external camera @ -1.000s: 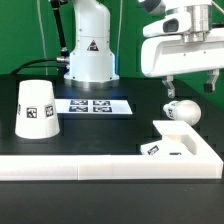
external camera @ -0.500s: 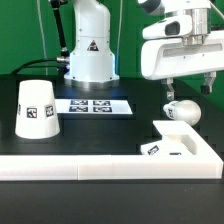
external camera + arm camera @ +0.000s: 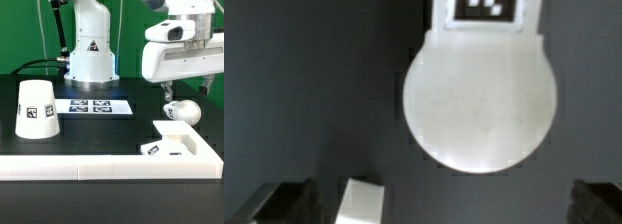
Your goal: Assemble lamp
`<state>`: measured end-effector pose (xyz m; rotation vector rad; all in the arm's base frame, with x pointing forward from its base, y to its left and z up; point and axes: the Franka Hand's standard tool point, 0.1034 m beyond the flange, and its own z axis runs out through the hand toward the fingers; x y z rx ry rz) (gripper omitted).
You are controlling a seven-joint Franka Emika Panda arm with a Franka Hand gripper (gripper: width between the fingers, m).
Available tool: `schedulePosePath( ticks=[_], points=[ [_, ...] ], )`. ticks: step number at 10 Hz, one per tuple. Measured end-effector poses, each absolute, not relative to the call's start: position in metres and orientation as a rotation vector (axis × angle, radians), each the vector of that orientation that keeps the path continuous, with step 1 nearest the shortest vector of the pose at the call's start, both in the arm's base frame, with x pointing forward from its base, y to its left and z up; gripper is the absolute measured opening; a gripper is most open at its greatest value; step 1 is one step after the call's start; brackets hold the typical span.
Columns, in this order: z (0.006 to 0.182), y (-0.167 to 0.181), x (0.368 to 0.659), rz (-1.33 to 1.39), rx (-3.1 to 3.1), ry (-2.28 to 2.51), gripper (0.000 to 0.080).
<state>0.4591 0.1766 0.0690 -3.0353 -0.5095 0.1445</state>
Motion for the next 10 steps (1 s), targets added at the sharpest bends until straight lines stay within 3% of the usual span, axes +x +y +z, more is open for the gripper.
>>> schedulePosePath(
  ticks=[5, 10],
  points=[
    [0.070, 0.178, 0.450, 0.677, -3.024, -0.467, 0.0699],
    [0.056, 0.177, 0.439, 1.227, -2.914, -0.388, 0.0699]
  ],
)
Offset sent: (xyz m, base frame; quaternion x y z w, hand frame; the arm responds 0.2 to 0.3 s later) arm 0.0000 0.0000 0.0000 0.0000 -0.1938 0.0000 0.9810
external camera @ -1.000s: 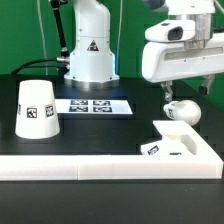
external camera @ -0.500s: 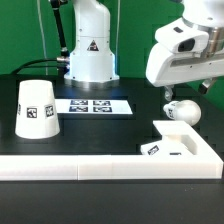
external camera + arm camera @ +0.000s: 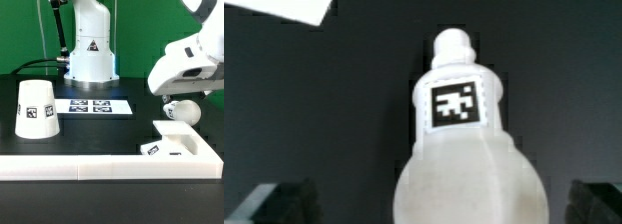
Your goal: Assemble lamp
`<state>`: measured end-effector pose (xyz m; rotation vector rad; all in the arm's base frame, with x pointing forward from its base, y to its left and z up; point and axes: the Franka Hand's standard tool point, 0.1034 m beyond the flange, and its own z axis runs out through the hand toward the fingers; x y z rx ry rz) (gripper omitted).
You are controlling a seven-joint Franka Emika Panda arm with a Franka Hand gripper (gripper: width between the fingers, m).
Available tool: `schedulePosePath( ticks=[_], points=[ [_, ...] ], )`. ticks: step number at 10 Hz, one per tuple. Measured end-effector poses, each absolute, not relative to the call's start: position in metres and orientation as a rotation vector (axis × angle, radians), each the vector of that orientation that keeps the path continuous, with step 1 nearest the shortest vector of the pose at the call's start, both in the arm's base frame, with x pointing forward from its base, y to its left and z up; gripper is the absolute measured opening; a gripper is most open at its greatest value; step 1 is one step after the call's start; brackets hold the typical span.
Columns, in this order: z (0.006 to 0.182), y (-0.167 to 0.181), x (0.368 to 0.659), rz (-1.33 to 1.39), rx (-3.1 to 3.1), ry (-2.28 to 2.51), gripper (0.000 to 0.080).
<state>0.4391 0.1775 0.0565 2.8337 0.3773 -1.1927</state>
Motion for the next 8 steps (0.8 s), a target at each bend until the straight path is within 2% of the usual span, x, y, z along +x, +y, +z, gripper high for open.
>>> schedulePosePath(
  ticks=[1, 8],
  points=[
    [0.053, 0.179, 0.440, -1.269, 2.797, 0.379, 0.0699],
    [0.029, 0.191, 0.437, -1.219, 2.835, 0.401, 0.0699]
  ],
)
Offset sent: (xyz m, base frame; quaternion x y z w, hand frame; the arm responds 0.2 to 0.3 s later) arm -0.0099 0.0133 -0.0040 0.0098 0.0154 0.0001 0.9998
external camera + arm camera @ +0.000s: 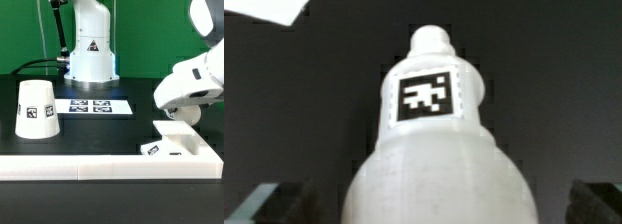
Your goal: Assemble lamp
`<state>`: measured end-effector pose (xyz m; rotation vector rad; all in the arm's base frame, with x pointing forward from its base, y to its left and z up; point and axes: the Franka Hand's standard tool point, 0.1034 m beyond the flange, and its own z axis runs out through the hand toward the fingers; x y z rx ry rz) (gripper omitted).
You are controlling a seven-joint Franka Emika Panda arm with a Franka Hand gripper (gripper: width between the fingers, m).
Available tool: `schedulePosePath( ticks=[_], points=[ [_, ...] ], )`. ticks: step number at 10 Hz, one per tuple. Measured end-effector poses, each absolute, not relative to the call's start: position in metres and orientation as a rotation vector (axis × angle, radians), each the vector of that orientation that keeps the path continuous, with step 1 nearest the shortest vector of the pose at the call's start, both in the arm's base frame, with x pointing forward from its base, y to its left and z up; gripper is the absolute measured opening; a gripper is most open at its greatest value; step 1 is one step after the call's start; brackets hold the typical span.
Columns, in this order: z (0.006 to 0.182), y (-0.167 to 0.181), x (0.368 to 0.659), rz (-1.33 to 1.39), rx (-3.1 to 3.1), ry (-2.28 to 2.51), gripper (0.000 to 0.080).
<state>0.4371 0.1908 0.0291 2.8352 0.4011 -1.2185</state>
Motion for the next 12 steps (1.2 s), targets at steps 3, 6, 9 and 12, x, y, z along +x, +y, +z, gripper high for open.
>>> schedulePosePath(
  ticks=[3, 6, 9, 12],
  points=[
    [0.019, 0.191, 0.435, -1.212, 2.841, 0.400, 0.0699],
    [0.014, 0.190, 0.436, -1.208, 2.847, 0.399, 0.0699],
    [0.014, 0.189, 0.436, -1.209, 2.848, 0.399, 0.0577],
    [0.030, 0.174, 0.445, -1.218, 2.873, 0.499, 0.0577]
  ],
)
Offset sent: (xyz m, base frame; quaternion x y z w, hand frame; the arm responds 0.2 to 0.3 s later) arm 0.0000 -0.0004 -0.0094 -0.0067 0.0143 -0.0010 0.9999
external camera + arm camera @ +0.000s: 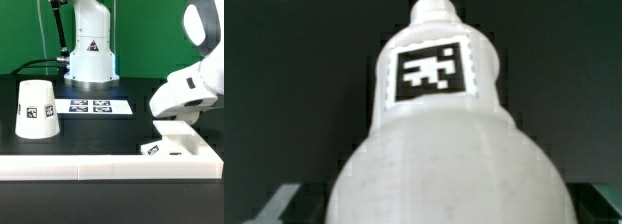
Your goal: Assemble lamp
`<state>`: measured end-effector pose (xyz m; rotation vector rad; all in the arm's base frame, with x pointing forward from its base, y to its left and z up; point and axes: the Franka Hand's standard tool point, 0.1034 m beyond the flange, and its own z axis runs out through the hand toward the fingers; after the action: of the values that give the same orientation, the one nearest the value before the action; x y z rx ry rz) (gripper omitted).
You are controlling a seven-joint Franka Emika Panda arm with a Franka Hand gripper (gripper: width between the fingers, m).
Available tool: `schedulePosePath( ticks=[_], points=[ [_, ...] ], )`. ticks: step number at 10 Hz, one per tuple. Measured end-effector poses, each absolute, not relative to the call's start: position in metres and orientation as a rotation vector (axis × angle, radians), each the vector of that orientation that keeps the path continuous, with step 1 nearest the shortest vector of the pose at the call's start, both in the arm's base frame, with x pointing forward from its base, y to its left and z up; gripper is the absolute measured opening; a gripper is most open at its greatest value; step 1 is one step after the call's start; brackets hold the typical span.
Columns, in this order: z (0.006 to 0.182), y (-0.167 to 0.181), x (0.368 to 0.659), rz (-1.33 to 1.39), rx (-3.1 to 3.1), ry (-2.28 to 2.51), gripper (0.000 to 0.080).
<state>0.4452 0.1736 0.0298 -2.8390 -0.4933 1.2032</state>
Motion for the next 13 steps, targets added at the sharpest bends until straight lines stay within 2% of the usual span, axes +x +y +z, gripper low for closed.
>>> schedulePosePath(
  ticks=[4, 5, 6, 8, 9, 10, 13],
  points=[
    [0.087, 0.125, 0.468, 1.167, -2.730, -0.621, 0.0579],
    [0.093, 0.116, 0.476, 1.137, -2.739, -0.605, 0.0579],
    [0.087, 0.119, 0.478, 1.085, -2.764, -0.601, 0.0579],
    [0.085, 0.119, 0.477, 1.085, -2.763, -0.605, 0.0579],
    [0.082, 0.119, 0.491, 0.916, -2.820, -0.596, 0.0579],
    [0.087, 0.114, 0.495, 0.818, -2.836, -0.598, 0.0579],
    [0.125, 0.099, 0.525, 0.522, -2.926, -0.573, 0.0579]
  ],
)
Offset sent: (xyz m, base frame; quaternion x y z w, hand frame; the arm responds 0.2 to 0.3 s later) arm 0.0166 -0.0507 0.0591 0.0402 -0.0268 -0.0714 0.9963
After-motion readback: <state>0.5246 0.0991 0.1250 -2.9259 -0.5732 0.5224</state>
